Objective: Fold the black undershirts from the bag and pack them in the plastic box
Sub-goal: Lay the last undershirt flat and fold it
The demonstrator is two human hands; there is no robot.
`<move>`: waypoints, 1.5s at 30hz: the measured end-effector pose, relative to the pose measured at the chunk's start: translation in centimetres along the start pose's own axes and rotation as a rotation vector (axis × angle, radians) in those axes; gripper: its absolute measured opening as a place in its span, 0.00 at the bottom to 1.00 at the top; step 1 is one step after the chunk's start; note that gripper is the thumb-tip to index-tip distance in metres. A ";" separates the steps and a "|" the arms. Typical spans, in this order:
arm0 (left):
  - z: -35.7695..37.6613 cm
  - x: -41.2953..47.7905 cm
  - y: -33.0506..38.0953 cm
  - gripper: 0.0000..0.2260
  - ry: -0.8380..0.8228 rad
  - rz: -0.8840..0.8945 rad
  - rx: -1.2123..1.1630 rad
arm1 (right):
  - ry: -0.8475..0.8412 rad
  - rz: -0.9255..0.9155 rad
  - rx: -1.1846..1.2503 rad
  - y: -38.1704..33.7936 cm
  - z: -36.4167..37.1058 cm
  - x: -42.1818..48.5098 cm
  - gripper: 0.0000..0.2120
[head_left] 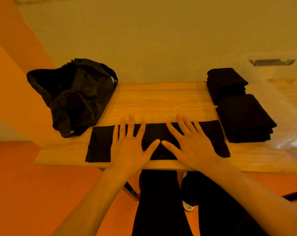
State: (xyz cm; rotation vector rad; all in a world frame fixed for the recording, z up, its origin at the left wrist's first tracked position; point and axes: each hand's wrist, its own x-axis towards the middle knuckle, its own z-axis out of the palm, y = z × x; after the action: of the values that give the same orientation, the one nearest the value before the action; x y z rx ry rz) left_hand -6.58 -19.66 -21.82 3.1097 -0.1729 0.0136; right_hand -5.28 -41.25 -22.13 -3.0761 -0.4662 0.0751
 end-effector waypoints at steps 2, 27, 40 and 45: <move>1.4 -0.7 -0.7 0.40 -0.019 -0.020 0.010 | -0.029 0.061 0.012 1.5 0.8 -0.3 0.38; 1.5 0.0 -1.5 0.47 -0.118 -0.395 -0.027 | -0.111 -0.104 0.083 5.3 -0.1 -2.1 0.37; 0.1 9.5 -3.2 0.44 -0.207 -0.152 -0.027 | 0.003 0.162 0.125 2.6 1.3 -3.1 0.35; -0.2 13.1 -2.8 0.44 -0.218 -0.049 -0.018 | 0.027 0.188 0.088 1.0 0.4 -3.2 0.38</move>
State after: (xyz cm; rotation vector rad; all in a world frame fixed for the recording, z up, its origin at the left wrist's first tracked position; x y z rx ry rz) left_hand 6.78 -18.34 -21.56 3.0893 -0.1004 -0.3264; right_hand -8.07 -43.20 -22.40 -3.0208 -0.1669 0.0557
